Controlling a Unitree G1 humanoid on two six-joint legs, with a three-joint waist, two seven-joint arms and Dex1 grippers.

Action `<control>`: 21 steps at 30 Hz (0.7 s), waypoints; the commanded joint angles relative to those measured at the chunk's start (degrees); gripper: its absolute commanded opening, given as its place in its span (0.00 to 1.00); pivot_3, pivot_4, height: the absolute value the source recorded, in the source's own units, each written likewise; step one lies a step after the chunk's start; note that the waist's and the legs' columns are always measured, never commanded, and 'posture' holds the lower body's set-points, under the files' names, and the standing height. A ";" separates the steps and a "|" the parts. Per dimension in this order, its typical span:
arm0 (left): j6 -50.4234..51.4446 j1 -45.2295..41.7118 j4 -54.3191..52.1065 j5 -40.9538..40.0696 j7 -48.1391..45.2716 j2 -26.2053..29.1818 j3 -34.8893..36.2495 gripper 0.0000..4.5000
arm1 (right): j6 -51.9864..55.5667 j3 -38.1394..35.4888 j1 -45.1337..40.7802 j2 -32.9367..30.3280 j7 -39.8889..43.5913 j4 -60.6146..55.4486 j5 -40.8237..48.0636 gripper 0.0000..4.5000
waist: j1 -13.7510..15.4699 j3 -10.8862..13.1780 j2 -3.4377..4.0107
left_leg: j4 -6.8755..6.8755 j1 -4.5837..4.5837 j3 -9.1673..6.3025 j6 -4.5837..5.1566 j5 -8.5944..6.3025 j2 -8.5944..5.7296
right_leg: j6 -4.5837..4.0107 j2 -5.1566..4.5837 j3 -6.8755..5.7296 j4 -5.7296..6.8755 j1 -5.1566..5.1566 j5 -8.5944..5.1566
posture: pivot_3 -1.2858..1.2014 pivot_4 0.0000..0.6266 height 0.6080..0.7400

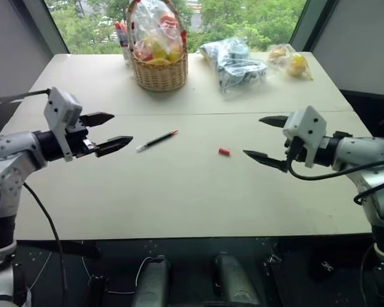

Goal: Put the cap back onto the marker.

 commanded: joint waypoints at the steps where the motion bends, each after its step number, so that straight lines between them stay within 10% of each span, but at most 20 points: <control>1: -0.57 0.10 -0.93 0.07 -0.84 1.37 0.79 1.00 | -0.37 -1.19 -1.44 -0.83 -0.10 -1.70 0.43 0.99 | 0.00 0.00 0.00 | 0.00 0.00 0.00 0.00 0.00 0.00 | 0.00 0.00 0.00 0.00 0.00 0.00 | 0.52 0.24 1.00; 21: -1.89 0.42 -0.95 1.87 0.60 -0.41 -1.22 1.00 | 0.66 -0.37 -1.56 -0.65 -0.29 -2.60 0.50 0.99 | 0.00 0.00 0.00 | 0.00 0.00 0.01 0.00 0.00 0.00 | 0.01 0.00 0.00 0.00 -0.01 0.01 | 0.52 0.24 1.00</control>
